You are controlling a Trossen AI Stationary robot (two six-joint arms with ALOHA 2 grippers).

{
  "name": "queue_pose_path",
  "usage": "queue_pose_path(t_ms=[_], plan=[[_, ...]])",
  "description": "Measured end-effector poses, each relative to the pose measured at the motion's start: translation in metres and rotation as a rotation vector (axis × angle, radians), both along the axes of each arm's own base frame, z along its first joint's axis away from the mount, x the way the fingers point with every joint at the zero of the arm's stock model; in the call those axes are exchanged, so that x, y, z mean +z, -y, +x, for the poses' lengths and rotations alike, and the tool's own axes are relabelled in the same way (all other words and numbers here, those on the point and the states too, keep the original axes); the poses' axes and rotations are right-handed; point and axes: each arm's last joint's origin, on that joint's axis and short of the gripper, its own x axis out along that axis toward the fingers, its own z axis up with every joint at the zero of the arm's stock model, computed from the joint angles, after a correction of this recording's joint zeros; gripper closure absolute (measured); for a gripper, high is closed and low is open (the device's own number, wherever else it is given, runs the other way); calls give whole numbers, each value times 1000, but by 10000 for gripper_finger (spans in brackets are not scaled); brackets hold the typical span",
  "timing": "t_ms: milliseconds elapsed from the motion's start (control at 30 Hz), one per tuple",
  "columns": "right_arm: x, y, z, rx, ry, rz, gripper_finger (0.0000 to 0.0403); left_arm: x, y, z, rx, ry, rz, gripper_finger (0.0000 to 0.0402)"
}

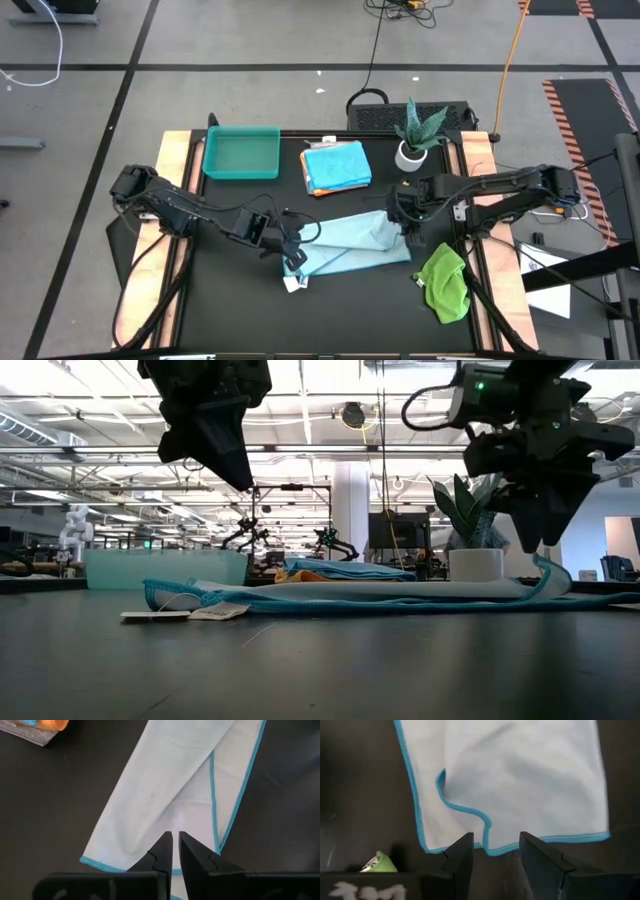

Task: Fold microfiber towels
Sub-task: Fold the light blue microfiber towel

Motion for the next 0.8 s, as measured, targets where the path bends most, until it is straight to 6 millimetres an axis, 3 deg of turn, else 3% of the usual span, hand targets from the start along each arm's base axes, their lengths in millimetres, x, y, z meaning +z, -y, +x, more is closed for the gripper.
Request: queue_pose_path(t_ms=[500, 633, 800], plan=[[-25, 1, 18, 25, -57, 53, 254, 0, 0, 0, 0, -2, 0, 369], [-24, -2, 16, -20, -80, 128, 295, 0, 0, 0, 0, -2, 0, 369], [-18, -11, 11, -27, -93, 193, 386, 0, 0, 0, 0, -2, 0, 369]])
